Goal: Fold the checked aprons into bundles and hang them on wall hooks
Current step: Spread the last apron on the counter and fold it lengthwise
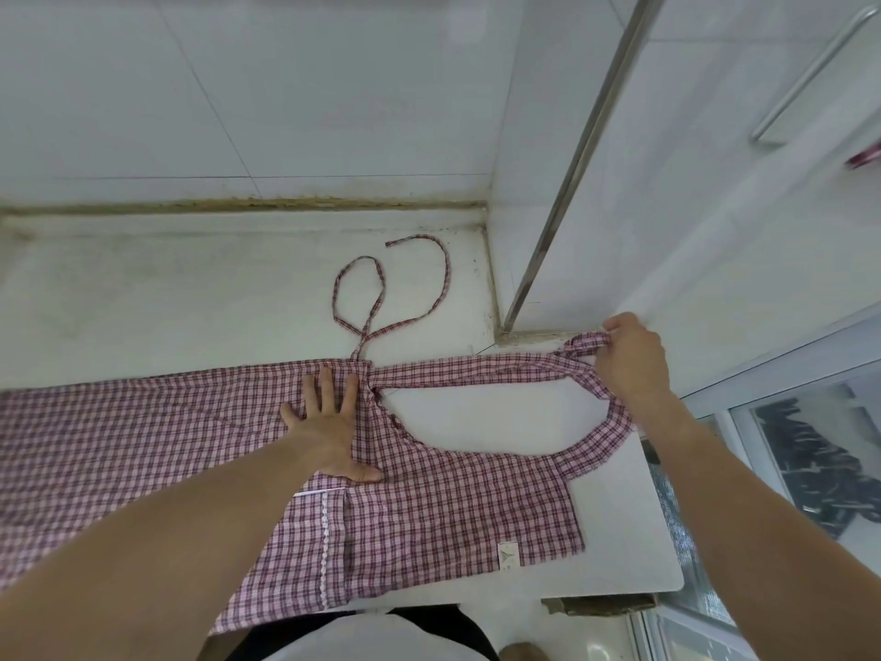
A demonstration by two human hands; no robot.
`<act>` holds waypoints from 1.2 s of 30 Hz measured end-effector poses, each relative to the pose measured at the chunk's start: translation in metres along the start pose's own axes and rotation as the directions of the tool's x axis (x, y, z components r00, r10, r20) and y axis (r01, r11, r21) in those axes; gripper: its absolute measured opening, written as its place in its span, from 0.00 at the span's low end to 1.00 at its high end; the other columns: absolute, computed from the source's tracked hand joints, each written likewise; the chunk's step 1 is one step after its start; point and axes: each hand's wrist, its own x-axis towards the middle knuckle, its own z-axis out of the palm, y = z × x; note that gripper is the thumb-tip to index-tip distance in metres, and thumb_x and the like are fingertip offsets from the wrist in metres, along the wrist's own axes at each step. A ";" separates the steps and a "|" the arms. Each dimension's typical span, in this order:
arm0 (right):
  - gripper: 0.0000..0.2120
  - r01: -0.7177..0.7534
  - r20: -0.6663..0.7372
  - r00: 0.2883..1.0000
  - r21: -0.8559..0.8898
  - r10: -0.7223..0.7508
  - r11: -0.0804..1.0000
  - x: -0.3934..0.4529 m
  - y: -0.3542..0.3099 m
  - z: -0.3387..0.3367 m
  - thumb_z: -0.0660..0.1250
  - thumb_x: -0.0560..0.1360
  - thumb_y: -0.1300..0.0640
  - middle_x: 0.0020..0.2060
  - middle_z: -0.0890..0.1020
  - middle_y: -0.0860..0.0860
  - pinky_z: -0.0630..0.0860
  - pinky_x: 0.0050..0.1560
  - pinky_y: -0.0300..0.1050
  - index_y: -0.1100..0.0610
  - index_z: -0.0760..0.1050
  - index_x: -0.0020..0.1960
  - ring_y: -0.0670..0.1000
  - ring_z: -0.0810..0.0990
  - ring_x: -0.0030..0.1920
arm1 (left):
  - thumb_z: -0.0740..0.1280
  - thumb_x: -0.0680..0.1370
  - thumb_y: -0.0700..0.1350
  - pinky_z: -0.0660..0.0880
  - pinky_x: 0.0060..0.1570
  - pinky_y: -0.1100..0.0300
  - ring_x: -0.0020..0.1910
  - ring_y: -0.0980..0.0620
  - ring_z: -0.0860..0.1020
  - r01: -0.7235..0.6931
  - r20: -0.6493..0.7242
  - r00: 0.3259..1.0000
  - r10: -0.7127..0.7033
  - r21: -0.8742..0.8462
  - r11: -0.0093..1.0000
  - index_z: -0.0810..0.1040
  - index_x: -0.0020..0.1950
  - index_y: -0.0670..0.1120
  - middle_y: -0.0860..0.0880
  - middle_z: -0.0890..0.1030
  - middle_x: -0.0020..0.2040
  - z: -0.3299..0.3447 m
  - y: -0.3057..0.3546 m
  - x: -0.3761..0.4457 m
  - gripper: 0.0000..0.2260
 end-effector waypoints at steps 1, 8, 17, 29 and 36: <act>0.16 -0.009 0.018 1.000 0.121 0.007 0.993 0.001 -0.003 -0.003 0.65 0.73 0.71 0.51 0.82 0.58 0.76 0.49 0.44 0.60 0.78 0.58 0.59 0.81 0.49 | 0.72 0.63 0.73 0.42 0.72 0.29 0.71 0.35 0.24 0.000 -0.001 1.000 0.000 0.003 1.000 0.17 0.69 0.49 0.40 0.17 0.68 0.000 0.000 0.000 0.68; 0.15 -0.013 0.457 0.884 0.244 -0.103 0.970 0.011 -0.004 -0.030 0.66 0.75 0.70 0.41 0.85 0.54 0.74 0.34 0.42 0.54 0.85 0.52 0.54 0.75 0.34 | 0.72 0.63 0.73 0.41 0.72 0.29 0.70 0.35 0.23 0.008 0.006 1.000 -0.008 0.003 1.000 0.17 0.69 0.50 0.40 0.16 0.67 -0.001 0.000 -0.002 0.67; 0.15 0.257 0.549 0.835 -0.337 -0.033 0.906 0.029 -0.018 -0.049 0.61 0.73 0.54 0.33 0.83 0.56 0.72 0.38 0.46 0.59 0.75 0.31 0.54 0.79 0.35 | 0.71 0.63 0.73 0.41 0.72 0.29 0.70 0.35 0.23 0.010 0.019 1.000 -0.010 0.002 1.000 0.17 0.69 0.49 0.40 0.16 0.67 -0.001 0.001 -0.001 0.67; 0.36 0.052 -0.145 0.988 -0.070 -0.062 0.996 -0.046 -0.014 0.047 0.74 0.70 0.51 0.65 0.68 0.60 0.68 0.62 0.61 0.60 0.63 0.71 0.62 0.70 0.63 | 0.72 0.62 0.73 0.40 0.71 0.28 0.69 0.35 0.21 -0.001 0.014 1.000 0.001 -0.007 1.000 0.17 0.69 0.49 0.40 0.15 0.66 0.001 -0.002 0.002 0.68; 0.10 -0.192 0.079 0.976 -0.138 0.204 0.972 -0.036 0.051 0.031 0.70 0.75 0.52 0.42 0.82 0.57 0.78 0.46 0.50 0.59 0.78 0.46 0.60 0.81 0.46 | 0.71 0.63 0.73 0.41 0.71 0.28 0.70 0.34 0.23 -0.003 0.008 1.000 0.003 -0.007 1.000 0.17 0.69 0.49 0.40 0.16 0.67 0.002 -0.003 0.001 0.67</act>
